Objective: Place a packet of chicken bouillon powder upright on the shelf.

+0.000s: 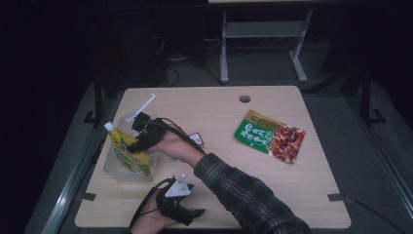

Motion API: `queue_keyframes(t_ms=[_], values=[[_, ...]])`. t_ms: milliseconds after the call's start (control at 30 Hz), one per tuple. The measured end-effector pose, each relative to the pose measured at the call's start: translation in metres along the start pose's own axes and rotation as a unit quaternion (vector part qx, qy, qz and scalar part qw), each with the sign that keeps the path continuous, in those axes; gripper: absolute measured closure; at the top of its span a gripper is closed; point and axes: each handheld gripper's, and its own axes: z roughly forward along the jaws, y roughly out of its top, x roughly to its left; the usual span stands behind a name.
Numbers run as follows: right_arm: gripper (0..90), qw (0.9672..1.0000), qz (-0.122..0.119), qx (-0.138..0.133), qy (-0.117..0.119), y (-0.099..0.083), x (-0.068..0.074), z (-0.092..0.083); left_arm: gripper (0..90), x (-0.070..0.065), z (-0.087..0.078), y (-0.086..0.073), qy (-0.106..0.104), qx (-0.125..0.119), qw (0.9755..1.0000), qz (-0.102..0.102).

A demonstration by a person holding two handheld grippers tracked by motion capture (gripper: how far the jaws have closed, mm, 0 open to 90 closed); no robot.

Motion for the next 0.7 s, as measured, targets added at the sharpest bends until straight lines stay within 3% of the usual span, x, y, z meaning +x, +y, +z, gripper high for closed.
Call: queue_keyframes(t_ms=[100,267,333,467,533,567,633,700], values=[[60.8,1.0000,-0.003,-0.001,-0.006,-0.001,0.001,-0.003,13.5,-0.001,0.000,0.000,-0.002,-0.003,1.0000,-0.005],[48.6,0.9999,-0.006,-0.010,-0.012,-0.005,0.004,-0.016,13.5,0.001,0.000,0.000,0.000,0.004,1.0000,0.005],[46.6,0.9998,-0.011,-0.011,-0.014,-0.006,0.005,-0.018,13.5,-0.001,0.002,-0.001,-0.003,-0.008,0.9999,-0.013],[42.4,0.9993,-0.024,-0.016,-0.024,-0.013,0.012,-0.038,13.5,-0.001,0.002,-0.001,-0.002,-0.009,0.9998,-0.017],[41.6,0.9992,-0.018,-0.025,-0.027,-0.017,0.013,-0.047,13.5,-0.001,0.002,-0.001,-0.004,-0.005,0.9999,-0.011],[41.6,0.9992,-0.018,-0.025,-0.027,-0.017,0.013,-0.047,13.5,-0.002,0.002,-0.001,-0.005,-0.005,0.9998,-0.020],[40.4,0.9987,-0.012,-0.032,-0.037,-0.022,0.012,-0.056,13.5,0.000,0.001,-0.001,0.001,0.002,1.0000,-0.006],[40.0,0.9981,-0.008,-0.038,-0.048,-0.029,0.010,-0.066,13.5,0.000,0.001,-0.001,0.000,-0.002,1.0000,-0.005]])
